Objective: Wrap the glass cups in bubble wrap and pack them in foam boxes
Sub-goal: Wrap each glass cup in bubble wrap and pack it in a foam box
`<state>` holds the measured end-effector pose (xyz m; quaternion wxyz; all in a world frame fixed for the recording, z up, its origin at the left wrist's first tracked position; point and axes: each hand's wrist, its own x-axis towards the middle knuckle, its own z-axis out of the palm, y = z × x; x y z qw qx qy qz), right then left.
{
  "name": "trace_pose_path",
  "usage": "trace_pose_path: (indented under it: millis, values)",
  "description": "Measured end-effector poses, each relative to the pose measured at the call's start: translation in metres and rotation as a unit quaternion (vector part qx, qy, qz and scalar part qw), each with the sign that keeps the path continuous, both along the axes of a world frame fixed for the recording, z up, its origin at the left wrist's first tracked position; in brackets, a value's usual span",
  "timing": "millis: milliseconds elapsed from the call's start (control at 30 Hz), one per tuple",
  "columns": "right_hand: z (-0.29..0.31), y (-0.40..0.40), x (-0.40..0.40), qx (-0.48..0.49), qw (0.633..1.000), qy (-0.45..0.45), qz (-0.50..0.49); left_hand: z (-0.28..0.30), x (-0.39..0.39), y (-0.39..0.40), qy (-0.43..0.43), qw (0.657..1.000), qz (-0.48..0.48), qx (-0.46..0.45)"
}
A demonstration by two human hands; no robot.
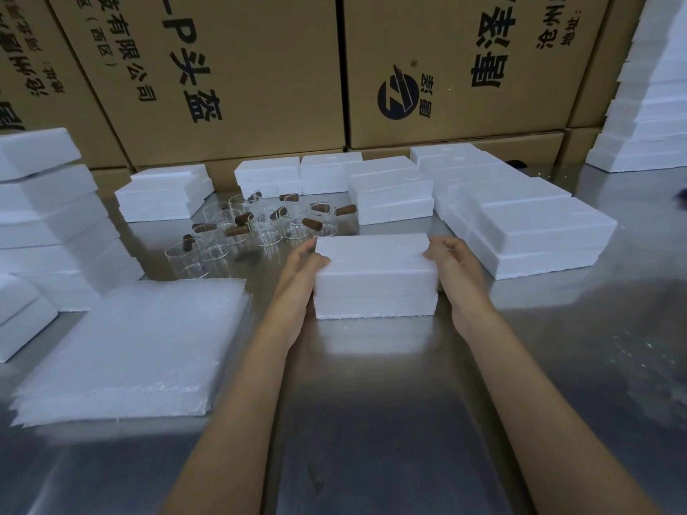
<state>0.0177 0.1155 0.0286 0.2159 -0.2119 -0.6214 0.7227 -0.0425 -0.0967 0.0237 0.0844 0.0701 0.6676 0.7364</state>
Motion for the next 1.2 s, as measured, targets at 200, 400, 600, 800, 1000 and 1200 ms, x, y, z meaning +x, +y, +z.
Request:
trace_pose_path:
  millis: [200,400,600,800,1000,1200]
  values:
    - [-0.003,-0.003,0.001,0.01,1.0,0.025,-0.015,-0.002,0.003,0.003,0.011,1.0,-0.001,0.006]
    - [-0.004,-0.004,-0.001,0.024,0.999,0.021,-0.017,-0.005,0.003,0.005,0.028,1.0,0.008,0.011]
    - [-0.006,-0.004,-0.001,0.035,0.999,0.007,-0.019,-0.006,0.002,0.006,0.037,0.999,0.029,0.022]
    - [-0.007,-0.006,-0.002,0.056,0.998,0.003,-0.024,0.0,0.007,0.013,0.056,0.996,0.072,0.017]
    - [-0.005,-0.004,0.002,0.074,0.997,-0.005,-0.008,0.002,0.008,0.018,0.09,0.993,0.077,-0.031]
    - [0.0,0.004,0.011,0.072,0.99,-0.084,0.086,0.012,0.01,0.02,0.068,0.993,0.076,-0.066]
